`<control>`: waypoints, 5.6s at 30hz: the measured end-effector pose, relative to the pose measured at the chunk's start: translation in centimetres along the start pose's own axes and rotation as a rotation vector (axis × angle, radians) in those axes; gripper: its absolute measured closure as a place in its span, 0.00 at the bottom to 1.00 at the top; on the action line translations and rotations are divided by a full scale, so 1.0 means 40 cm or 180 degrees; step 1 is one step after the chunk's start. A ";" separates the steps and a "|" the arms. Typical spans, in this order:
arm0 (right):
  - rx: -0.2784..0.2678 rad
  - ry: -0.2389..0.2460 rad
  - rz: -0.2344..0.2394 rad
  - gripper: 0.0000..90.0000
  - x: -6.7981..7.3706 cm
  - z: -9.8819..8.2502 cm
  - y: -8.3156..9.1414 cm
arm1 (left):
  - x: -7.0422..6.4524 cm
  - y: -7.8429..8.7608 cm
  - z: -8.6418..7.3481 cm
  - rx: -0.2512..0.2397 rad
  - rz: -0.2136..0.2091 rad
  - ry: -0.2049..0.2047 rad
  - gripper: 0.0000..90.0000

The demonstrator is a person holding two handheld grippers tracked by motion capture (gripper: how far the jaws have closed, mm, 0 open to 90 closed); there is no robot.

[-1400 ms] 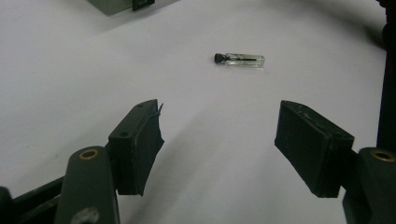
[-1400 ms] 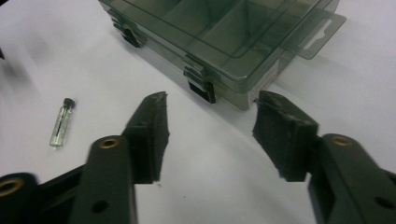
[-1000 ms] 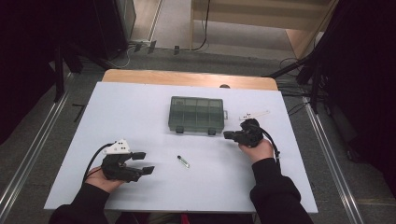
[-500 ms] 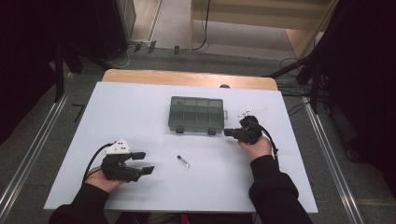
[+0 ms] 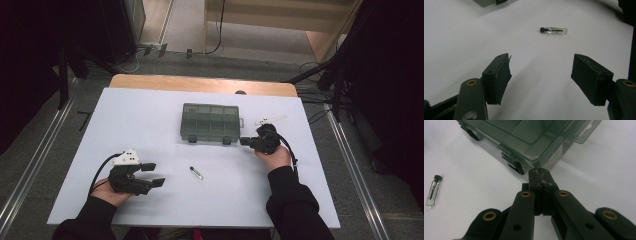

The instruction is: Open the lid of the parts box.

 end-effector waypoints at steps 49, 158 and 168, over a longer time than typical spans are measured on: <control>-0.0159 -0.0035 0.0150 1.00 0.013 0.038 0.045 | 0.043 -0.022 0.063 -0.0043 -0.0030 0.0131 0.34; -0.0257 0.0140 0.0243 0.87 0.000 0.151 0.109 | 0.274 -0.146 0.426 -0.0210 0.0370 0.0054 0.58; -0.0477 0.0315 0.0128 0.66 -0.027 0.151 0.101 | 0.273 -0.144 0.429 -0.0241 0.0363 0.0085 0.58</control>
Point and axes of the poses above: each handheld gripper's, and its own axes: y roughly backward along the jaws, z roughly out of its top, x roughly to its left, the point moved 5 cm from there along -y, roughly forward along the jaws, and after that the axes turned 9 degrees about x, right-handed, at the moved point
